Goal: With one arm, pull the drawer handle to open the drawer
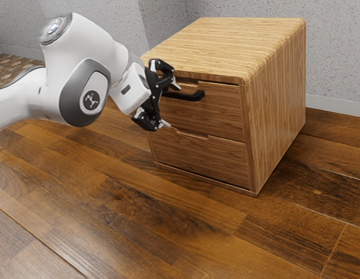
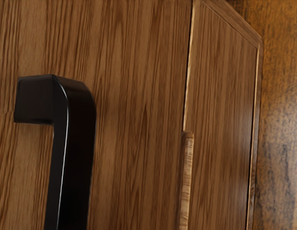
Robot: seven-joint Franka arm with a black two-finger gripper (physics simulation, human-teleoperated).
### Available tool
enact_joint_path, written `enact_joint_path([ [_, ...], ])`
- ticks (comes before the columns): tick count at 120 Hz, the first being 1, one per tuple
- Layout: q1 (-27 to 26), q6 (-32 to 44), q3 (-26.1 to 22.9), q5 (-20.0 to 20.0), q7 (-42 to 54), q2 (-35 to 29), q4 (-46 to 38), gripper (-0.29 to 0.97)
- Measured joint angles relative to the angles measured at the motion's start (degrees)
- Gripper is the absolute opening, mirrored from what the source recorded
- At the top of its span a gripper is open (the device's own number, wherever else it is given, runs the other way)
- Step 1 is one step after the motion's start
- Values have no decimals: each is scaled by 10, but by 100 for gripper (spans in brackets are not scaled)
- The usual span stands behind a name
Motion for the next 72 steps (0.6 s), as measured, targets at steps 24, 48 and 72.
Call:
enact_joint_path([
  [24, -1, 0, 0, -2, -1, 1, 0, 68],
  [48, 0, 0, 0, -2, -3, 3, -1, 58],
  [72, -1, 1, 1, -1, -8, 1, -2, 48],
])
